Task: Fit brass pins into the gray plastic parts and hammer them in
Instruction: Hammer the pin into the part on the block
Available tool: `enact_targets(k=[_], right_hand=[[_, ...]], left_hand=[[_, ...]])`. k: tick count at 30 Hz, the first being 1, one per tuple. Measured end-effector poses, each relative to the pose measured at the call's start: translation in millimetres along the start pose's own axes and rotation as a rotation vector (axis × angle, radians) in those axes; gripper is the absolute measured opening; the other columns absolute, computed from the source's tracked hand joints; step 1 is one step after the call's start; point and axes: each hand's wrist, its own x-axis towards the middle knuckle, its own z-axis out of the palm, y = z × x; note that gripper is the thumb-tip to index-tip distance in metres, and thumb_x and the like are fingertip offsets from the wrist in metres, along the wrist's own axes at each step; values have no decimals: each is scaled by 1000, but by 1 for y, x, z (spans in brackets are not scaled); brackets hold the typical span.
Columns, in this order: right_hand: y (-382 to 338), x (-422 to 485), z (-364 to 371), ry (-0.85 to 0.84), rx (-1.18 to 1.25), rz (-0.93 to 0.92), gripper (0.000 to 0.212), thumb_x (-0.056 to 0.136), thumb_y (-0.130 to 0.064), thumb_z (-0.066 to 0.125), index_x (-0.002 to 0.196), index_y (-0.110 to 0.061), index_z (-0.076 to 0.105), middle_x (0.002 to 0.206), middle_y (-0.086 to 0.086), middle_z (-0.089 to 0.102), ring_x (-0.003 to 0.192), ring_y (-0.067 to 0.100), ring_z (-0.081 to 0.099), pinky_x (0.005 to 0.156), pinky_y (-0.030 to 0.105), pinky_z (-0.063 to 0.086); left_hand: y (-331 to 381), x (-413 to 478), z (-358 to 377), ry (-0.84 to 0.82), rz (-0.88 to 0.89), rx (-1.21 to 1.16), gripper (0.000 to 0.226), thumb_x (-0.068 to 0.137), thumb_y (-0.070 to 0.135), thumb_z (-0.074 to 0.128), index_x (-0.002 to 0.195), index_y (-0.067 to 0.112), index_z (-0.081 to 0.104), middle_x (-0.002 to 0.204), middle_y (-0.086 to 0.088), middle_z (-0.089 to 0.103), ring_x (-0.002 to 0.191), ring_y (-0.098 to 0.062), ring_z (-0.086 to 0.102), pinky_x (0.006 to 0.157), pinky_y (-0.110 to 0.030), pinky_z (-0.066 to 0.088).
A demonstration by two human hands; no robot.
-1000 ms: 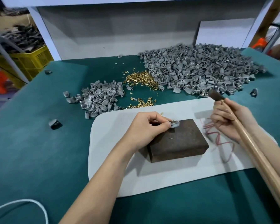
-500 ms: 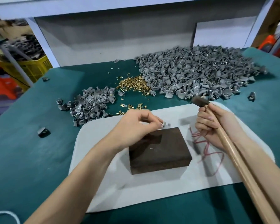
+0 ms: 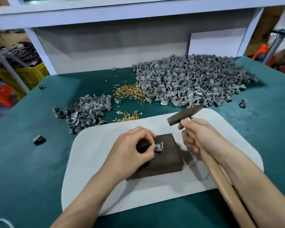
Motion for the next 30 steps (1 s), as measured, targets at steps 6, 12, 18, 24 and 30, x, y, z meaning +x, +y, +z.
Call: enact_targets(k=[6, 12, 18, 24, 30], right_hand=[[-27, -51, 34, -4, -787, -165, 31, 98, -29, 45, 70, -16, 40, 54, -8, 44, 47, 13, 45, 31, 18, 32], [-57, -76, 46, -10, -972, -277, 29, 98, -31, 40, 71, -21, 37, 51, -16, 53, 52, -9, 48, 49, 11, 38], [-52, -81, 54, 30, -1153, -296, 27, 96, -39, 35, 72, -27, 32, 69, -8, 50, 69, 13, 50, 64, 32, 39], [-54, -81, 58, 84, -1141, -331, 26, 90, -45, 29, 71, -27, 32, 66, -8, 49, 64, 11, 49, 57, 31, 38], [-42, -78, 59, 31, -1147, -248, 28, 94, -44, 29, 74, -25, 34, 77, -4, 56, 78, 16, 56, 72, 36, 46]], left_hand=[[-5, -3, -2, 20, -71, -107, 17, 72, 6, 70, 73, 21, 62, 97, 17, 67, 95, -2, 61, 88, -27, 47], [-5, -4, -3, 9, -75, -118, 23, 73, 8, 72, 71, 27, 60, 97, 18, 67, 93, -2, 60, 86, -32, 49], [-4, -6, -1, 45, -68, -132, 20, 74, 7, 72, 71, 21, 58, 96, 14, 68, 91, -6, 62, 85, -32, 49], [-5, -7, 2, 59, -83, -159, 25, 73, 5, 71, 68, 23, 54, 94, 14, 68, 87, -4, 61, 83, -30, 50], [-7, -6, 2, 54, -64, -150, 28, 72, 7, 71, 66, 26, 52, 95, 13, 68, 87, -10, 62, 82, -34, 50]])
